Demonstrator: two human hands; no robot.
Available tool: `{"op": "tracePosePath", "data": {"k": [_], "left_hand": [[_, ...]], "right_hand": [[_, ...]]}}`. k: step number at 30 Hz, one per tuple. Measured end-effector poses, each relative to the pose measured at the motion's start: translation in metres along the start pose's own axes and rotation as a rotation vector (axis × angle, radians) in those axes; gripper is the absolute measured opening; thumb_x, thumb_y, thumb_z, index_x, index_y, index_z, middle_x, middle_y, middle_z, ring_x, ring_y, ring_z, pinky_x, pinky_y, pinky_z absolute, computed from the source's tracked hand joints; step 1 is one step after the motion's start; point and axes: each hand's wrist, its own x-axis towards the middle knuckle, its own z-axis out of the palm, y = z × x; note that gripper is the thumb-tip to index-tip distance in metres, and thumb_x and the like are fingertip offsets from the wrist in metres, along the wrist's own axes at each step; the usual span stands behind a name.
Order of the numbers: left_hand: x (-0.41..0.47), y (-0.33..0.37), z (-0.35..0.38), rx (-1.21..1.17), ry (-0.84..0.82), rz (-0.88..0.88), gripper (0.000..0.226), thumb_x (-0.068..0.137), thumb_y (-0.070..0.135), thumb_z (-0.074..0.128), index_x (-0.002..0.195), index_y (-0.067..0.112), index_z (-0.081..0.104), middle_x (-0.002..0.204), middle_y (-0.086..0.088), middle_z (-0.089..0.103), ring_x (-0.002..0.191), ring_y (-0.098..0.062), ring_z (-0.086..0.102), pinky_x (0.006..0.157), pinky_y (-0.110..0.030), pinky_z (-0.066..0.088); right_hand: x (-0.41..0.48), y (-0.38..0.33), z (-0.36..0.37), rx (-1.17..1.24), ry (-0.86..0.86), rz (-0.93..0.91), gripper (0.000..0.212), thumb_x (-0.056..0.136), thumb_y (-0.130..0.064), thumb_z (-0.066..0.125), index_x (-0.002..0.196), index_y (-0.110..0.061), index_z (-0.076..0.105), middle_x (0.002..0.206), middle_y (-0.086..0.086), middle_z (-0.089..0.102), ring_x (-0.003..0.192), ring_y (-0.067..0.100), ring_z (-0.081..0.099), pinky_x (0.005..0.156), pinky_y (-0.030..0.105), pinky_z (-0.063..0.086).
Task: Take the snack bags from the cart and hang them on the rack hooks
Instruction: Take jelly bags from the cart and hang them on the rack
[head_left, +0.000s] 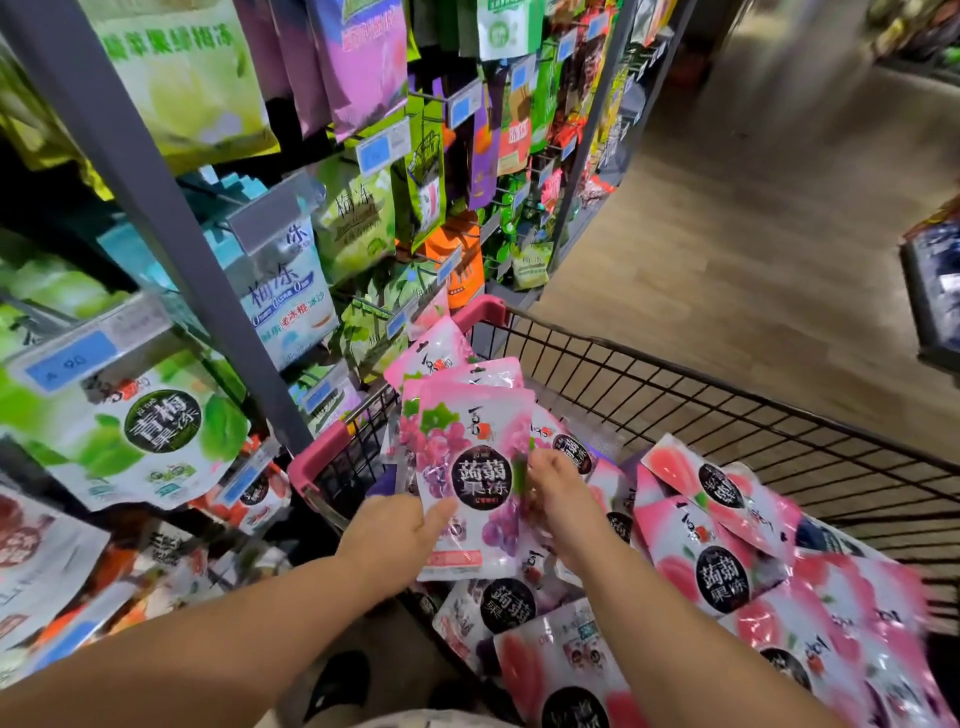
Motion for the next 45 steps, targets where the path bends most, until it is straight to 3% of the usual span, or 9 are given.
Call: {"op": "tracePosePath", "data": {"k": [4, 7, 9, 15, 20, 28, 34, 40, 45], "left_hand": [[0.004, -0.021, -0.019, 0.129, 0.156, 0.015, 0.072, 0.085, 0.065, 0.0, 0.045, 0.016, 0.032, 0.048, 0.0, 0.034, 0.062, -0.028, 0.053, 0.078, -0.035, 0.039], [0.009, -0.032, -0.023, 0.147, 0.161, -0.054, 0.065, 0.101, 0.05, 0.02, 0.05, 0.014, 0.036, 0.056, -0.003, 0.04, 0.075, -0.03, 0.059, 0.071, -0.034, 0.036], [0.013, -0.034, -0.024, 0.177, 0.156, -0.068, 0.062, 0.101, 0.048, 0.022, 0.052, 0.014, 0.037, 0.057, -0.003, 0.04, 0.074, -0.029, 0.059, 0.067, -0.033, 0.034], [0.018, -0.038, -0.022, 0.23, 0.112, -0.093, 0.064, 0.1, 0.05, 0.019, 0.051, 0.013, 0.035, 0.055, -0.003, 0.038, 0.064, -0.025, 0.052, 0.065, -0.033, 0.035], [0.02, -0.037, -0.023, 0.276, 0.097, -0.104, 0.064, 0.1, 0.05, 0.019, 0.05, 0.013, 0.034, 0.054, -0.003, 0.035, 0.058, -0.022, 0.042, 0.063, -0.032, 0.028], [0.021, -0.039, -0.018, 0.262, 0.106, -0.124, 0.064, 0.1, 0.05, 0.02, 0.049, 0.013, 0.031, 0.053, -0.002, 0.032, 0.052, -0.018, 0.035, 0.059, -0.034, 0.023], [0.02, -0.039, -0.017, 0.234, 0.122, -0.131, 0.064, 0.099, 0.051, 0.021, 0.048, 0.013, 0.03, 0.052, -0.002, 0.031, 0.05, -0.018, 0.034, 0.057, -0.034, 0.022], [0.02, -0.038, -0.018, 0.239, 0.125, -0.13, 0.064, 0.099, 0.05, 0.021, 0.048, 0.013, 0.03, 0.052, -0.002, 0.032, 0.052, -0.02, 0.036, 0.06, -0.033, 0.024], [0.019, -0.038, -0.018, 0.241, 0.126, -0.135, 0.063, 0.099, 0.05, 0.02, 0.049, 0.013, 0.031, 0.053, -0.002, 0.032, 0.053, -0.018, 0.036, 0.06, -0.033, 0.025]], "right_hand": [[0.021, -0.005, -0.021, -0.186, 0.172, -0.054, 0.021, 0.1, -0.04, 0.044, 0.105, -0.021, 0.051, 0.1, 0.005, 0.069, 0.083, 0.015, 0.062, 0.077, 0.03, 0.052], [0.03, -0.012, -0.036, -0.37, 0.26, -0.099, 0.014, 0.102, -0.034, 0.044, 0.108, -0.022, 0.047, 0.104, 0.003, 0.065, 0.086, 0.011, 0.06, 0.061, 0.014, 0.044], [0.044, -0.012, -0.044, -0.532, 0.295, -0.124, 0.019, 0.102, -0.033, 0.046, 0.114, -0.02, 0.05, 0.114, 0.006, 0.065, 0.093, 0.02, 0.06, 0.062, 0.02, 0.04], [0.089, -0.001, -0.056, -0.823, 0.178, 0.003, 0.048, 0.099, -0.033, 0.052, 0.139, -0.009, 0.041, 0.138, 0.013, 0.056, 0.121, 0.03, 0.055, 0.096, 0.036, 0.041], [0.103, 0.001, -0.063, -0.911, 0.14, 0.125, 0.081, 0.088, -0.051, 0.064, 0.149, -0.014, 0.026, 0.141, 0.012, 0.05, 0.126, 0.033, 0.05, 0.098, 0.036, 0.04], [0.116, 0.003, -0.067, -1.163, 0.101, 0.213, 0.099, 0.068, -0.079, 0.057, 0.143, -0.016, 0.04, 0.147, 0.018, 0.037, 0.138, 0.036, 0.033, 0.112, 0.047, 0.033], [0.115, 0.003, -0.071, -1.011, 0.085, 0.313, 0.104, 0.062, -0.07, 0.075, 0.138, -0.01, 0.039, 0.142, 0.016, 0.041, 0.126, 0.034, 0.048, 0.1, 0.041, 0.045], [0.107, -0.014, -0.075, -0.876, -0.101, 0.359, 0.067, 0.074, -0.04, 0.082, 0.123, -0.011, 0.047, 0.11, 0.009, 0.056, 0.097, 0.025, 0.052, 0.084, 0.032, 0.04], [0.1, -0.031, -0.086, -0.886, -0.171, 0.431, 0.091, 0.053, -0.021, 0.095, 0.13, -0.013, 0.045, 0.101, 0.019, 0.068, 0.067, 0.029, 0.061, 0.076, 0.052, 0.056]]}}
